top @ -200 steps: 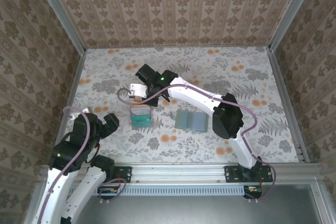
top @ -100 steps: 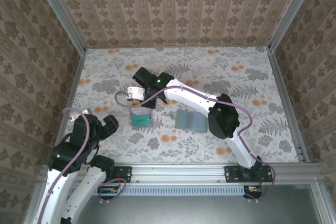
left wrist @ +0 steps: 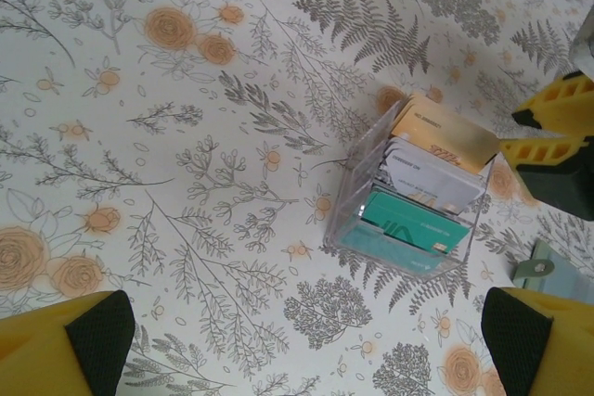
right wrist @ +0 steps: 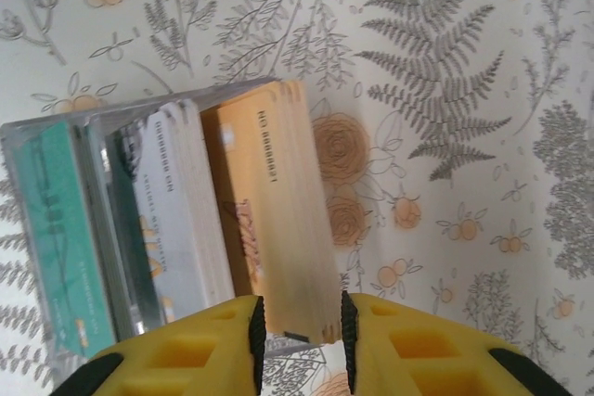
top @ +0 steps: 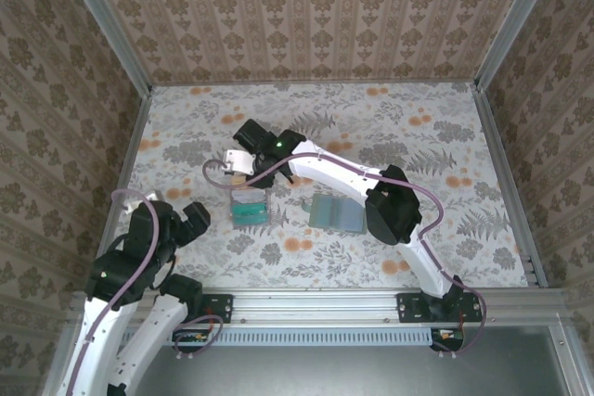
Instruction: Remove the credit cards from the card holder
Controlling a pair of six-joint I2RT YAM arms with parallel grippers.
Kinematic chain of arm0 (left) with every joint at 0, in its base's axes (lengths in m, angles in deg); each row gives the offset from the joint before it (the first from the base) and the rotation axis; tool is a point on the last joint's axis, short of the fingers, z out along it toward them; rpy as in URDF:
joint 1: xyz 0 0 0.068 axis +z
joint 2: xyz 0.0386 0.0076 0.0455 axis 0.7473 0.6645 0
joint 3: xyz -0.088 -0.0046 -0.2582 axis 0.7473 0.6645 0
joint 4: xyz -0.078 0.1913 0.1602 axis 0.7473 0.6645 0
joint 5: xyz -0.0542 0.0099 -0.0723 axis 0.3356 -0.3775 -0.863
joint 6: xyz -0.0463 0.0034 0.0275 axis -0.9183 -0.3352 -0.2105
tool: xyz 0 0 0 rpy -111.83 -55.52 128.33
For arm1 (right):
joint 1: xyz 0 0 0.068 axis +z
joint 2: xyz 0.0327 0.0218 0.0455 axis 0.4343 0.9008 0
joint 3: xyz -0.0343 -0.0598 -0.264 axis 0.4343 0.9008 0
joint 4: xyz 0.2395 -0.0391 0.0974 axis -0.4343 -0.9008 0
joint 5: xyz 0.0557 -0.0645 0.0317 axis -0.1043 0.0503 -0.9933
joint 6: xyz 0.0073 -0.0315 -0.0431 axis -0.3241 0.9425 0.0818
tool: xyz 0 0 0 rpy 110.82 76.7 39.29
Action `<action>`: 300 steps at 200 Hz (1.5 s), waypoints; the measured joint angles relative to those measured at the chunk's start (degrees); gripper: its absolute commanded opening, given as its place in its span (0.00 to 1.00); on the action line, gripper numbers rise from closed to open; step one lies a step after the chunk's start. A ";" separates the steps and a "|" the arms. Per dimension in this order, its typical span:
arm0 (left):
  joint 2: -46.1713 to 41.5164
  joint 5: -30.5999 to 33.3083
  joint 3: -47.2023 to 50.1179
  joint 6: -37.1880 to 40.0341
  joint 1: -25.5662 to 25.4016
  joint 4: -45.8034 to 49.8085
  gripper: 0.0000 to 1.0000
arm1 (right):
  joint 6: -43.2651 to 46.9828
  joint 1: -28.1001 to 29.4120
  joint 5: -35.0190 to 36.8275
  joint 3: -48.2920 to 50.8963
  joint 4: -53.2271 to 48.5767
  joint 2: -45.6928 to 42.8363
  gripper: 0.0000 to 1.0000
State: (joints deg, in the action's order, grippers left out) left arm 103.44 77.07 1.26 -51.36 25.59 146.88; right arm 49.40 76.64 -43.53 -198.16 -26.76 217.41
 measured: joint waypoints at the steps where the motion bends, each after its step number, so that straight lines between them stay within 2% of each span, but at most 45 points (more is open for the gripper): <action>1: 0.04 -0.04 0.00 0.02 0.00 -0.04 1.00 | -0.04 -0.02 0.07 0.20 0.15 -0.11 0.34; 31: 4.15 -2.73 0.13 0.63 0.00 -3.32 1.00 | -3.69 -0.92 2.73 7.34 4.15 -5.11 0.38; 83: 14.38 -8.20 1.40 1.40 -1.09 -13.97 0.95 | -14.40 -5.68 5.70 26.95 13.62 -22.75 0.38; 116: 23.30 -9.86 1.44 0.94 -6.97 -22.10 0.92 | -22.82 -9.40 6.56 40.52 19.17 -34.99 0.38; 139: 31.65 -11.02 1.38 -0.13 -11.61 -28.37 0.85 | -28.39 -11.91 6.93 48.65 20.20 -42.38 0.37; 160: 39.78 -12.57 0.63 -1.01 -15.32 -33.55 0.84 | -33.35 -13.57 7.10 54.42 20.33 -47.58 0.36; 202: 54.84 -16.61 -5.29 -1.88 -21.29 -41.16 0.66 | -44.02 -17.07 6.91 66.71 19.91 -57.51 0.33; 244: 67.14 -21.66 -11.91 -2.12 -25.33 -45.48 0.50 | -54.16 -20.11 3.41 76.81 19.71 -60.85 0.29; 259: 70.86 -23.30 -14.49 -1.92 -26.56 -46.18 0.40 | -57.27 -21.09 0.94 79.67 20.04 -60.76 0.29; 300: 76.96 -25.75 -18.75 -1.03 -27.63 -45.70 0.39 | -63.36 -22.27 -4.70 82.86 22.80 -56.50 0.30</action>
State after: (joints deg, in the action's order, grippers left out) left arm 180.40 51.32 -17.50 -52.38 -2.03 101.18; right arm -13.96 54.36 -48.23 -115.30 -3.97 160.91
